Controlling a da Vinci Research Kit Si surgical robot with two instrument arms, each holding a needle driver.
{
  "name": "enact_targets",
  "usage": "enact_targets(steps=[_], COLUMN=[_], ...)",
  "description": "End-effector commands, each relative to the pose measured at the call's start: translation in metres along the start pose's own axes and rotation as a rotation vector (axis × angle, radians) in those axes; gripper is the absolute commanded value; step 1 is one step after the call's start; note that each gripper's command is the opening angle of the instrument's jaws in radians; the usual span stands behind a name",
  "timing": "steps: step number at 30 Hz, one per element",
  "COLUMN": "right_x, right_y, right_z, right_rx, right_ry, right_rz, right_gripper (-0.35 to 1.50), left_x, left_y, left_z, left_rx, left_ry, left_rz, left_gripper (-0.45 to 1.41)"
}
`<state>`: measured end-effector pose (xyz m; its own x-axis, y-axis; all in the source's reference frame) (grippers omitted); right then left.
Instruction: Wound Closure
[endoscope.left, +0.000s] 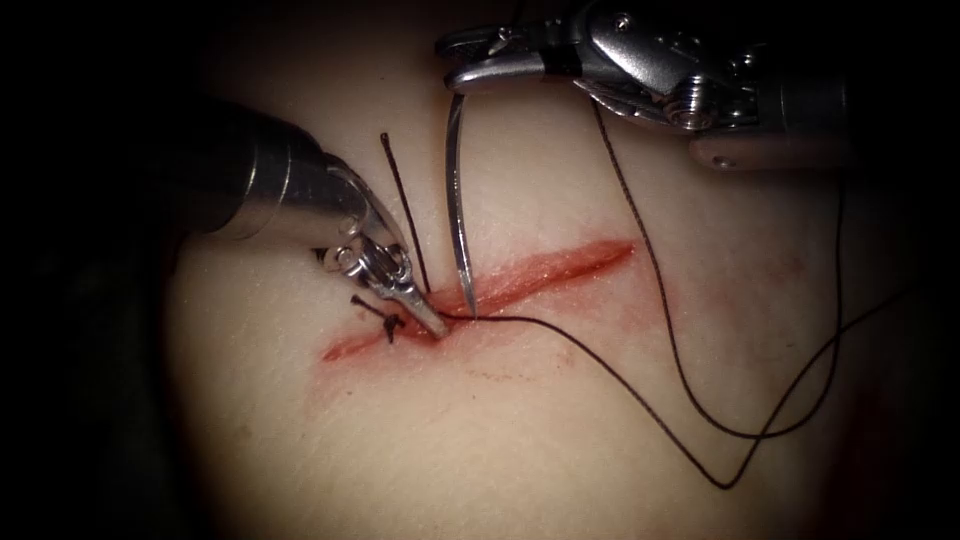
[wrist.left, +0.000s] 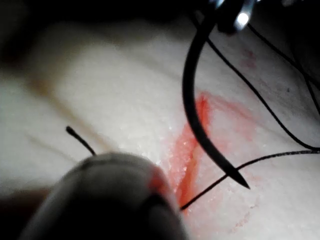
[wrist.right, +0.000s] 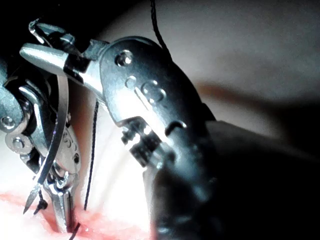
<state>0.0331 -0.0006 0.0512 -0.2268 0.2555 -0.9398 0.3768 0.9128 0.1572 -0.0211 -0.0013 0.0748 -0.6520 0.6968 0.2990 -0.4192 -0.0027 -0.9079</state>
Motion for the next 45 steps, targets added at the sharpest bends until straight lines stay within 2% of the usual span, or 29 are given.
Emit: enact_targets(steps=[1, 4, 10, 13, 15, 18, 20, 30, 35, 45], right_x=[-0.0003, -0.0004, -0.0004, -0.0008, -0.0013, -0.0029, -0.0033, -0.0053, -0.0063, -0.0083], right_y=[0.0007, 0.0006, 0.0006, 0.0006, 0.0006, 0.0003, 0.0003, 0.0010, 0.0010, -0.0002], right_z=[0.0007, 0.0008, 0.0012, 0.0013, 0.0015, 0.0020, 0.0020, 0.0014, 0.0006, 0.0007], right_rx=[0.001, 0.004, 0.026, 0.056, 0.051, -0.011, -0.015, -0.011, 0.009, 0.027], right_ry=[0.001, 0.002, 0.013, 0.021, 0.016, 0.012, 0.011, -0.035, -0.087, -0.118], right_rz=[-0.002, -0.009, -0.009, -0.008, -0.011, -0.023, -0.026, -0.062, -0.069, -0.066], right_gripper=[-0.35, -0.35, -0.35, -0.35, -0.35, -0.35, -0.35, -0.35, -0.35, -0.35], left_x=[0.0001, -0.0002, 0.0000, 0.0002, 0.0002, 0.0003, 0.0003, 0.0001, 0.0001, 0.0001], left_y=[-0.0002, 0.0000, 0.0004, 0.0004, 0.0003, 0.0000, -0.0001, -0.0007, -0.0004, 0.0006], left_z=[0.0009, 0.0014, 0.0019, 0.0017, 0.0015, 0.0010, 0.0008, -0.0005, -0.0005, -0.0002], left_rx=[-0.023, -0.072, -0.122, -0.204, -0.223, -0.233, -0.237, -0.244, -0.245, -0.284], left_ry=[-0.019, -0.047, -0.044, -0.008, 0.006, 0.023, 0.028, 0.048, 0.049, 0.056], left_rz=[0.005, 0.001, 0.007, -0.007, -0.007, -0.013, -0.013, -0.013, -0.014, -0.021], left_gripper=[-0.45, -0.45, -0.45, -0.45, -0.45, -0.45, -0.45, -0.45, -0.45, -0.45])
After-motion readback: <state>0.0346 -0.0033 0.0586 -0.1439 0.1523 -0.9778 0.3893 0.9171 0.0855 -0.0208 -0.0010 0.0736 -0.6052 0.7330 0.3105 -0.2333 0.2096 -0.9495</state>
